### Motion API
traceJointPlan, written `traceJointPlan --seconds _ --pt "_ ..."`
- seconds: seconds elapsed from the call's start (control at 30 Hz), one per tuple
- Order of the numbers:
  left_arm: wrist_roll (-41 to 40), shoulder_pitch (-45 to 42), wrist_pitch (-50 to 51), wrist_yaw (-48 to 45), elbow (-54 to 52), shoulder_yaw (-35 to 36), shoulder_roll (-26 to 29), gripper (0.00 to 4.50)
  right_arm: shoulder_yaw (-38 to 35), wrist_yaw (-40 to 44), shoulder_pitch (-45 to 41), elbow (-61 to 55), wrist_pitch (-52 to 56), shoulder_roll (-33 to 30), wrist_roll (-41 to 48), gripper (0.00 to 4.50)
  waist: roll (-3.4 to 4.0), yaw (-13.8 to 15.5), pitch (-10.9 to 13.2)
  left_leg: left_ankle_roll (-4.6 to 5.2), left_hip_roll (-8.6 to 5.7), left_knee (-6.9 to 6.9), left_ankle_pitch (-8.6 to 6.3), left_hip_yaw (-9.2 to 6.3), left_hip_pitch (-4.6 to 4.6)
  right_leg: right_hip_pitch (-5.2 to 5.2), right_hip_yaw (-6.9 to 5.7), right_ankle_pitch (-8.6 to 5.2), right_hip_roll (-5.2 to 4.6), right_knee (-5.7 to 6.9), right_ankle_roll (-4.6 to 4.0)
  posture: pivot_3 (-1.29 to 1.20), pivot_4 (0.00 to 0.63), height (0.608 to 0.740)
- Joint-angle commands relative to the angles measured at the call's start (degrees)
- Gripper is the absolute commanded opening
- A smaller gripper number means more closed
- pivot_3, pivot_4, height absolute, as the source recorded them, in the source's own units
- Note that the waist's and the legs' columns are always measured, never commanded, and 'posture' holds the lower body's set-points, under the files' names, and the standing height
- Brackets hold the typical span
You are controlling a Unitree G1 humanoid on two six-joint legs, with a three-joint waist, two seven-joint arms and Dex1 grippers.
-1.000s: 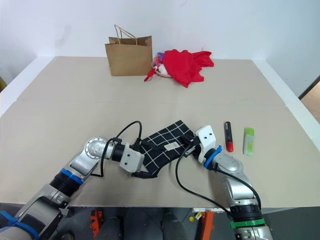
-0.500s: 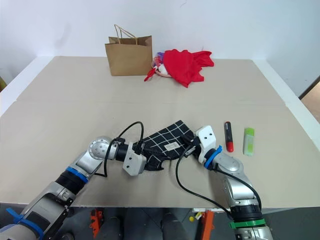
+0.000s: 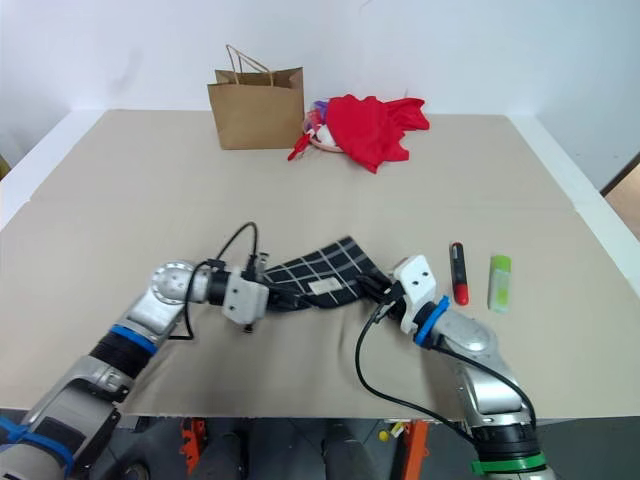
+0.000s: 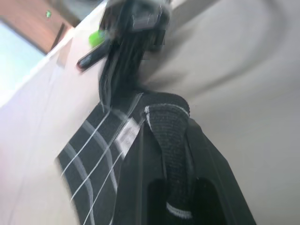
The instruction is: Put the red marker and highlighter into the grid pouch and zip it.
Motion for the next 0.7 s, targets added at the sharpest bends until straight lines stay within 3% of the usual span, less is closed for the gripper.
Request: traceJointPlan --seconds 0.03,0.13,0.17,0.43,0.7 --pt "-6.47 0.33 1.84 -4.49 -2.69 2.37 0.67 0.0 -3.93 5.63 1.76 -8.31 -1.86 -3.83 5.13 2.48 0.0 0.28 0.0 0.0 -0.01 0.02 0.0 -0.03 -0.04 -0.01 -0.03 -0.01 -0.01 -0.01 0.01 0.0 0.15 0.74" --pt "-10.02 -0.11 3.71 -8.24 -3.15 3.58 1.04 0.0 -5.58 12.52 7.45 -11.51 -5.24 -8.71 6.49 4.21 -0.02 1.17 0.01 0.0 -0.05 0.04 -0.01 -0.31 -0.16 0.01 -0.32 -0.11 -0.02 -0.03 -0.03 0.0 0.15 0.74" --pt "-10.82 -0.22 4.33 -9.2 -3.27 3.86 1.06 0.0 -5.7 13.98 9.03 -11.87 -5.93 -9.89 6.52 4.36 -0.01 1.31 0.01 0.0 -0.05 0.04 -0.01 -0.4 -0.16 0.03 -0.44 -0.14 -0.02 -0.03 -0.08 0.0 0.15 0.74" --pt "-11.18 -0.32 3.58 -14.03 -3.62 4.6 1.06 0.0 -6.8 15.32 16.11 -7.95 -10.02 -12.47 3.61 4.46 0.01 1.39 0.02 0.01 -0.04 0.16 -0.01 -0.57 -0.1 0.19 -0.65 -0.14 -0.01 0.0 -0.19 0.0 0.15 0.74" --pt "-10.75 0.45 3.13 -14.87 -5.4 4.98 1.21 0.0 -8.44 12.81 16.96 -7.14 -2.76 -10.56 9.68 4.46 0.01 1.42 0.02 0.0 -0.04 0.24 0.0 -0.6 -0.09 0.27 -0.66 -0.09 -0.02 0.0 -0.17 0.0 0.15 0.74"
